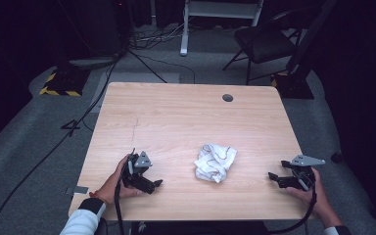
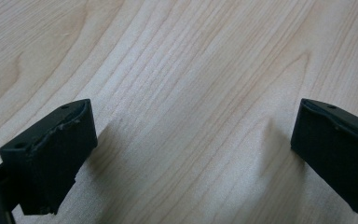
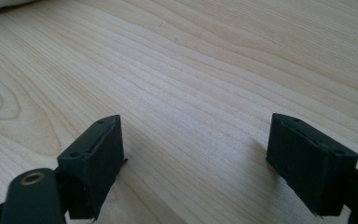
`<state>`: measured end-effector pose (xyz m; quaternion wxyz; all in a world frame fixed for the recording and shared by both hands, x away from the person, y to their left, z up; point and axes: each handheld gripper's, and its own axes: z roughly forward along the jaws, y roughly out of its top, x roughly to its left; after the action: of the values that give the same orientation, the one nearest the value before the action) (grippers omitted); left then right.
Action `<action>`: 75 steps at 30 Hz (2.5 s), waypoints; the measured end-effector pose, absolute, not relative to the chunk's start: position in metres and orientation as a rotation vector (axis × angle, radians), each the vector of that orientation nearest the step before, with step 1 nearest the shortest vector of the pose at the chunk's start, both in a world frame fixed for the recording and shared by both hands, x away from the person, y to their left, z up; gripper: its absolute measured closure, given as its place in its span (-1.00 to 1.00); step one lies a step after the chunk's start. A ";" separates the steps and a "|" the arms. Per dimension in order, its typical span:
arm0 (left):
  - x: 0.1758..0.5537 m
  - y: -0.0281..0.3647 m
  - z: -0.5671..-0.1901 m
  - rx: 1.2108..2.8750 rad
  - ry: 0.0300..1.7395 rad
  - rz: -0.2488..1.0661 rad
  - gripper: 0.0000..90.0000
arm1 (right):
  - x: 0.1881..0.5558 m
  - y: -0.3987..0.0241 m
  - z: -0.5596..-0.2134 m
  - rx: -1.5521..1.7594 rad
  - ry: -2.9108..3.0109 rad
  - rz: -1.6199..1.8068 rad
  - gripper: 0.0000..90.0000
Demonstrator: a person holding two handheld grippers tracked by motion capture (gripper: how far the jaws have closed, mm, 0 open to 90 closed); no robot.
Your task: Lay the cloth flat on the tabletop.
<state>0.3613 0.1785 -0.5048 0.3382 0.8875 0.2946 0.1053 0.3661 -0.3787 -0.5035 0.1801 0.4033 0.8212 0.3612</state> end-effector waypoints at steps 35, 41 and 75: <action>0.373 0.103 -0.501 2.305 0.695 0.249 -0.65 | 0.379 -0.230 -0.459 0.605 2.498 1.094 -0.16; 0.377 0.085 -0.491 2.285 0.643 0.225 -0.57 | 0.386 -0.221 -0.467 0.582 2.534 1.050 0.00; 0.392 0.066 -0.456 2.266 0.482 0.260 0.80 | 0.389 -0.250 -0.454 0.651 2.396 1.117 0.92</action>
<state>0.3917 0.0662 -0.4560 0.3942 0.8934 0.1899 0.1023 0.3894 -0.2499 -0.4537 0.2079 0.2340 0.8608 0.4013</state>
